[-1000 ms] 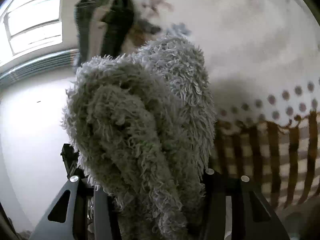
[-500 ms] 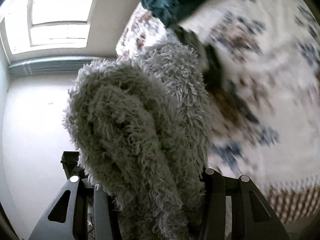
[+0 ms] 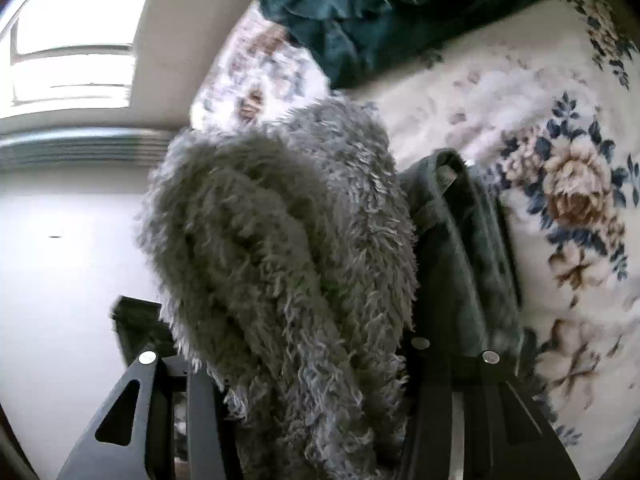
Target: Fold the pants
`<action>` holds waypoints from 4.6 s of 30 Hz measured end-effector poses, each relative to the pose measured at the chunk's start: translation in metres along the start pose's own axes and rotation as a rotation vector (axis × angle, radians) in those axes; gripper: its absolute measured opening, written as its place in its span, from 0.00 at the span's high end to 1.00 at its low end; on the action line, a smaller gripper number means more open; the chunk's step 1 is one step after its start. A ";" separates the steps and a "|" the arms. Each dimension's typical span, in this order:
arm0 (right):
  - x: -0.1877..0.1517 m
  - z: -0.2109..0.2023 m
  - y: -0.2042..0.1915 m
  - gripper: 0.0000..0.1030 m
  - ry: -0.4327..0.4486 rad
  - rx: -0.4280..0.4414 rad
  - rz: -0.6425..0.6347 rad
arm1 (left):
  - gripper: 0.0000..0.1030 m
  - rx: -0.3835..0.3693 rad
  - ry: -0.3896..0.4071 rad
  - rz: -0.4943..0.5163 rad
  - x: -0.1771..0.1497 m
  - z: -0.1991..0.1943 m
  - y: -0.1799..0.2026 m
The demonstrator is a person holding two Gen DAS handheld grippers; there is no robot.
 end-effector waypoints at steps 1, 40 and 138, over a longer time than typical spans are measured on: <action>0.002 0.009 0.003 0.48 -0.018 -0.025 0.000 | 0.59 0.038 -0.020 -0.004 0.004 0.006 -0.006; -0.343 -0.260 -0.159 0.03 0.471 -0.749 -0.583 | 0.06 0.679 0.496 0.370 -0.272 -0.215 0.152; -0.514 -0.379 -0.258 0.01 0.640 -0.649 -0.682 | 0.00 0.714 0.730 0.400 -0.398 -0.358 0.211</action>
Point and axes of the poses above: each gripper's, at about its wrist camera, not at the fingertips, and z roughly the way its jaws point, y to its right, x to its top, the point moved 6 cm from there along z, roughly the way its jaws point, and after that the axes turned 3 degrees about x, right-handed, at the moved point
